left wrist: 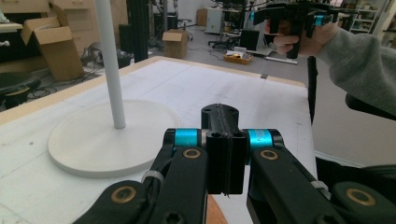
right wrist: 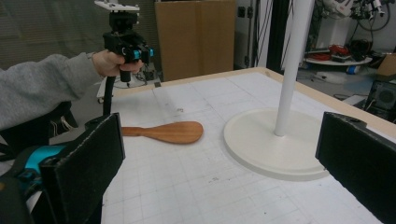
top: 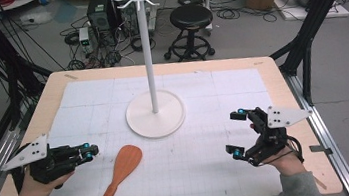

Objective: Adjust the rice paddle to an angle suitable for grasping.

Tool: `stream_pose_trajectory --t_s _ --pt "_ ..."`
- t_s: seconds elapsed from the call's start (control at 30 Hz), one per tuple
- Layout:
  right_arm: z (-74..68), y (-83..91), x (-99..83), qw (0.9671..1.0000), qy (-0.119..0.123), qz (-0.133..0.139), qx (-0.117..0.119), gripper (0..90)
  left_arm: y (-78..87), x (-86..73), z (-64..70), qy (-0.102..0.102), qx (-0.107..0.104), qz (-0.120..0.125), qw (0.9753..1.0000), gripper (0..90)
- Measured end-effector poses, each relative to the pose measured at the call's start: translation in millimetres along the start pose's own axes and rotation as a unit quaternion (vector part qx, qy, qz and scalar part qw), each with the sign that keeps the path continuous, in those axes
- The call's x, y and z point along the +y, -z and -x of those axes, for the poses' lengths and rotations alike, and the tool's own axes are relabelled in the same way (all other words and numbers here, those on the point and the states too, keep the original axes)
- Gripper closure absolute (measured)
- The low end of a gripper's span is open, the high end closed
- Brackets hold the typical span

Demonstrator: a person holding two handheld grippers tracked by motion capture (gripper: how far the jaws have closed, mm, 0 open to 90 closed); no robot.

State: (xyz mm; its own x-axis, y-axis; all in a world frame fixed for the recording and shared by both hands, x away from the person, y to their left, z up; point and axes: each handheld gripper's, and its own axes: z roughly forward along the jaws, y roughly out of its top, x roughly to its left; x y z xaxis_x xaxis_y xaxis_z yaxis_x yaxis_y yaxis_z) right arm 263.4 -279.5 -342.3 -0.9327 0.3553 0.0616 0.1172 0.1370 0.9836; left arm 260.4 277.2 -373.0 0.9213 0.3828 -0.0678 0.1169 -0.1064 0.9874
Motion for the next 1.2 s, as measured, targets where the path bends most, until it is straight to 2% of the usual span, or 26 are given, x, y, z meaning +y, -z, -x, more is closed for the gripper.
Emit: stream_pose_trajectory --t_s 0.03,0.13,0.23,0.4,0.47,0.67,0.87,0.9,0.93,0.97,1.03,1.13,1.2 --pt "0.4 -0.2 0.0 1.0000 0.004 0.002 0.001 0.1 0.3 -1.2 -0.5 0.004 0.001 0.001 1.0000 89.5" --pt "0.8 0.2 -0.5 1.0000 -0.001 0.002 0.000 0.1 2.9 -2.5 -1.1 -0.002 0.009 0.007 0.9999 89.5" --pt "0.9 0.4 -1.0 1.0000 -0.003 0.004 0.001 0.1 7.9 -3.9 -3.3 0.007 0.015 0.019 0.9997 89.5" --pt "1.1 -0.2 -1.0 1.0000 -0.001 0.004 0.001 0.1 12.1 -10.6 -4.8 0.014 0.017 0.015 0.9996 89.5" --pt "1.1 0.0 -1.6 1.0000 -0.006 0.000 0.001 0.1 15.7 -18.0 -6.9 0.031 0.015 0.031 0.9989 89.5" --pt "1.8 -0.9 -2.8 1.0000 -0.006 -0.003 0.000 0.1 17.6 -24.5 -10.6 0.044 0.022 0.025 0.9985 89.5" --pt "2.1 -0.7 -3.5 1.0000 -0.006 -0.004 -0.001 0.1 16.5 -28.3 -9.8 0.039 0.024 0.003 0.9989 89.5" --pt "2.2 -0.7 -3.5 1.0000 -0.005 -0.003 -0.001 0.1 16.6 -31.0 -7.3 0.034 0.023 -0.011 0.9991 89.5" --pt "2.2 -0.7 -3.5 1.0000 -0.005 -0.003 -0.001 0.1 16.6 -31.0 -7.3 0.034 0.023 -0.011 0.9991 89.5" --pt "2.7 -0.5 -3.7 1.0000 -0.004 -0.003 -0.002 0.1 18.2 -34.2 -5.3 0.032 0.021 -0.026 0.9989 89.5" --pt "2.9 -0.6 -3.8 1.0000 -0.003 -0.003 -0.003 0.1 19.2 -35.8 -4.4 0.032 0.020 -0.032 0.9988 89.5" --pt "2.7 -1.4 -4.4 1.0000 -0.005 -0.007 -0.002 0.1 22.0 -40.1 -0.5 0.035 0.011 -0.042 0.9984 89.5" --pt "2.6 -2.7 -4.9 0.9999 -0.007 -0.012 -0.002 0.1 21.7 -43.5 4.8 0.030 0.003 -0.058 0.9979 89.5"
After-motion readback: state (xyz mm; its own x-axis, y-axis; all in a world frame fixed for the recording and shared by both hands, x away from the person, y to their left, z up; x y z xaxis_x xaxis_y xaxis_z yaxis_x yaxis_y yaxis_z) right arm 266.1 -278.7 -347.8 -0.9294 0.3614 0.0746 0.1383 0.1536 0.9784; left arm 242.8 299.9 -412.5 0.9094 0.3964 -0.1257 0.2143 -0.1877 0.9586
